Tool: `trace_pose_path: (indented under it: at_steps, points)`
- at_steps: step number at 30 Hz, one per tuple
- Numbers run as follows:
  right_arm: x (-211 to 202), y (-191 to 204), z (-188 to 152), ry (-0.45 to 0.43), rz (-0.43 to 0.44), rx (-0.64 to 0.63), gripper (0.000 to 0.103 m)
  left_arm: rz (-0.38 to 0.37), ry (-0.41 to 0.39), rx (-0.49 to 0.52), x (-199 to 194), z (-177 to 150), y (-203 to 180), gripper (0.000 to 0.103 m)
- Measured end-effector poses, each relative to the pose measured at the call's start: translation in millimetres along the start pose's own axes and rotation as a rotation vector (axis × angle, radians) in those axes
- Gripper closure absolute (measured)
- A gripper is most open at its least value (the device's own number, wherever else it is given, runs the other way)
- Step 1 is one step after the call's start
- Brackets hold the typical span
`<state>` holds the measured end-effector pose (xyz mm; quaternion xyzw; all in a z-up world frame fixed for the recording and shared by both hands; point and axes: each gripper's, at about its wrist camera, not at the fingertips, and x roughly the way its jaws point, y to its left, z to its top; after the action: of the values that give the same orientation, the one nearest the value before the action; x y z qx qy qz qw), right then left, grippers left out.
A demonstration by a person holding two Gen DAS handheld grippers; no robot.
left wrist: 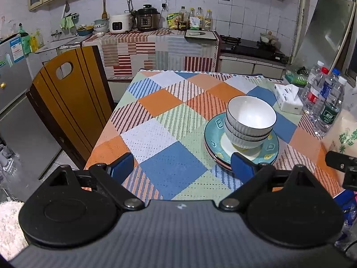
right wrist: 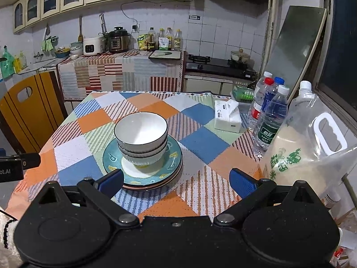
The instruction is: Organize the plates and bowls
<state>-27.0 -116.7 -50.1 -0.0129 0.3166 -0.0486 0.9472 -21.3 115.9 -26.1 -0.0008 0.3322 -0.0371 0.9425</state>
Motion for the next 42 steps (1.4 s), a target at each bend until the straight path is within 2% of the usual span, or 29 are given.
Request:
trace_pose_path:
  at_steps: [5,12,25,42]
  points:
    - [1.9,2.3,-2.7,-0.009,-0.014,-0.007,0.001,-0.014,0.006,-0.001,3.2,-0.7,-1.3,0.007]
    - [1.0,3.7,-4.3,-0.033,-0.038,-0.011,0.001,-0.01,-0.032,0.002,0.3,-0.2,-3.9,0.003]
    - [4.8,2.5,-8.9,-0.029,-0.026,0.005,0.001,0.033,-0.09,-0.011,-5.8,-3.0,-7.7,0.003]
    - [9.9,-0.5,-11.7,0.007,-0.015,0.02,0.001,0.0,-0.045,0.005,-3.0,-5.5,-12.8,0.003]
